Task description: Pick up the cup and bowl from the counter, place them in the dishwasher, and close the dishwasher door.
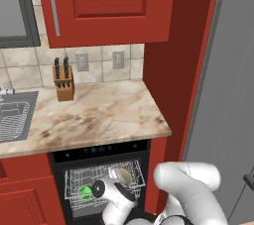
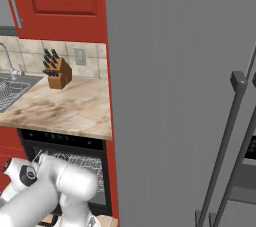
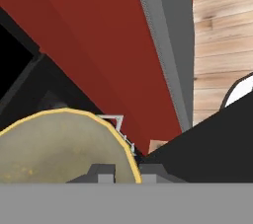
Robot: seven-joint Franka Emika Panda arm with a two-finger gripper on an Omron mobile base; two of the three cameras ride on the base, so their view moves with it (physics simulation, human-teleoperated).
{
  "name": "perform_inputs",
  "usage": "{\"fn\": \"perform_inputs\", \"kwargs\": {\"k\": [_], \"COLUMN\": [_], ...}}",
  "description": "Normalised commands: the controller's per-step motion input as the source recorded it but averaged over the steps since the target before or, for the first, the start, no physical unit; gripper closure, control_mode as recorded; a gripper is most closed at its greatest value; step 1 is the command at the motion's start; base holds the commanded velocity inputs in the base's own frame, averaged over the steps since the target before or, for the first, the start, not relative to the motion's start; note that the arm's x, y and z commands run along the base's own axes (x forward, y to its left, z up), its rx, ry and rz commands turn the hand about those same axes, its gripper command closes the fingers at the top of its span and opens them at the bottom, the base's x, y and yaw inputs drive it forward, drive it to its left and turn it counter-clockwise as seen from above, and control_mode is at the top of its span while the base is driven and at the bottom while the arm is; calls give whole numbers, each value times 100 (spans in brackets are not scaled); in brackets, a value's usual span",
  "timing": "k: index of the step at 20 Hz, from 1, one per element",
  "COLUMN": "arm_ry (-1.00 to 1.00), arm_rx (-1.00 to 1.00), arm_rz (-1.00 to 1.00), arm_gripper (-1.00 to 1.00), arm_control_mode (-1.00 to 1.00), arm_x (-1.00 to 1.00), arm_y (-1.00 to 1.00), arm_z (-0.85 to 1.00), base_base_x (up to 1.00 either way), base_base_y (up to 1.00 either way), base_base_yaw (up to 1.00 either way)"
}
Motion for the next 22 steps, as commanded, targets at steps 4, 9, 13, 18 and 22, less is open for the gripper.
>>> {"fn": "perform_inputs", "kwargs": {"k": [4,9,13,18,22], "arm_ry": [5,6,6,9,12], "arm_rx": [0,0,0,-2,-5], "arm_rz": [0,0,0,0,0], "arm_gripper": [100,100,100,100,100], "arm_control_mode": [-100,-100,-100,-100,-100], "arm_x": [28,41,57,56,44], "arm_y": [25,13,0,13,32], "arm_z": [-42,-35,-23,-41,-68], "base_base_x": [0,0,0,0,0], "base_base_y": [0,0,0,0,0], "base_base_yaw": [0,0,0,0,0]}}
